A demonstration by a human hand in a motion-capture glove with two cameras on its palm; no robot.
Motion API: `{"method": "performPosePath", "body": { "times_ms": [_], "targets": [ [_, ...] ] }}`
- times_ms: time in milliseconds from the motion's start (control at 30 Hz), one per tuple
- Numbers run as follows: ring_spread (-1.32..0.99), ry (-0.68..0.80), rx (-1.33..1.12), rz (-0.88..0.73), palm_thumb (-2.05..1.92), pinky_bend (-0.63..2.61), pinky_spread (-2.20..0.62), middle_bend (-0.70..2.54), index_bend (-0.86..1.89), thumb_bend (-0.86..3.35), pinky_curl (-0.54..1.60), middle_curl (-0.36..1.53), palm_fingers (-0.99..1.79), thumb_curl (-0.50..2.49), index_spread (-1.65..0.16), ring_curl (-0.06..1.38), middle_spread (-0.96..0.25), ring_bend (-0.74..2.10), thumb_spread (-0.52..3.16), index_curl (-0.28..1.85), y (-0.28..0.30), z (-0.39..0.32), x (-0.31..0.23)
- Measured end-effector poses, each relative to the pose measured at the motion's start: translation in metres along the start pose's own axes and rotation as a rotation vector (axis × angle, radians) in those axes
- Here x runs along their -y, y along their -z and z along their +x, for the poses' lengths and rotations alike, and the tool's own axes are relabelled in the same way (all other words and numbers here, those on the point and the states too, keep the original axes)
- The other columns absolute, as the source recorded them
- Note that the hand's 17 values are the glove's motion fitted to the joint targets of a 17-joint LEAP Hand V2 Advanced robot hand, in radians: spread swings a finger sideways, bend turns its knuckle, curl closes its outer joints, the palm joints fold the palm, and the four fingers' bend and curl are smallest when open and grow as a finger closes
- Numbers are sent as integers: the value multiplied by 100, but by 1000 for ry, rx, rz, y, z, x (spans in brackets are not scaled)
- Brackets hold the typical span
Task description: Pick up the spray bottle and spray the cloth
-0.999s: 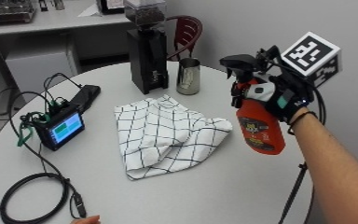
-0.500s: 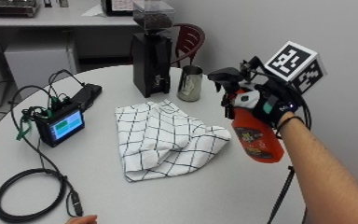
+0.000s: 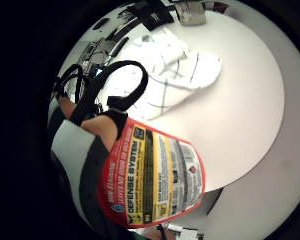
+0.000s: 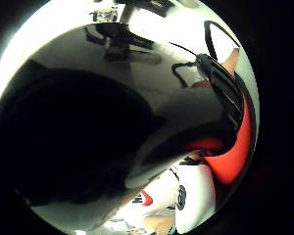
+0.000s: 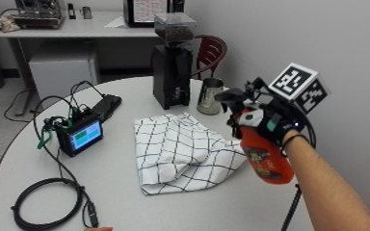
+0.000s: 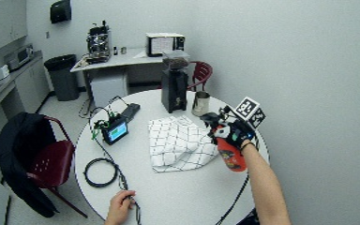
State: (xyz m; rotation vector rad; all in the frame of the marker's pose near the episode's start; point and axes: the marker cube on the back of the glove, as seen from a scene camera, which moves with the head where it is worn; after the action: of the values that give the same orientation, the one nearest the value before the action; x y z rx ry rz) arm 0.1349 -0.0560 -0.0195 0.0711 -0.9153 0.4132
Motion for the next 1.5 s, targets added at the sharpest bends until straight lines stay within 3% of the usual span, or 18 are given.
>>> {"method": "performPosePath", "body": {
  "times_ms": [167, 466, 833, 1499],
  "targets": [
    [-12, 36, -19, 52, 92, 18, 17, 55, 16, -3, 29, 48, 121, 69, -18, 43, -11, 60, 57, 44, 24, -28, -3],
    [-13, -56, 35, -24, 92, 18, 17, 56, 16, -3, 30, 48, 121, 70, -18, 43, -11, 61, 57, 44, -29, 33, 4],
    [-12, 210, 188, 154, 92, 18, 17, 57, 16, -3, 30, 49, 121, 71, -18, 43, -11, 62, 57, 45, 22, -70, -13],
    [-12, 384, 378, 238, 89, 18, 17, 57, 15, -3, 31, 48, 120, 70, -18, 42, -9, 63, 63, 43, -66, -116, 10]
  ]
}}
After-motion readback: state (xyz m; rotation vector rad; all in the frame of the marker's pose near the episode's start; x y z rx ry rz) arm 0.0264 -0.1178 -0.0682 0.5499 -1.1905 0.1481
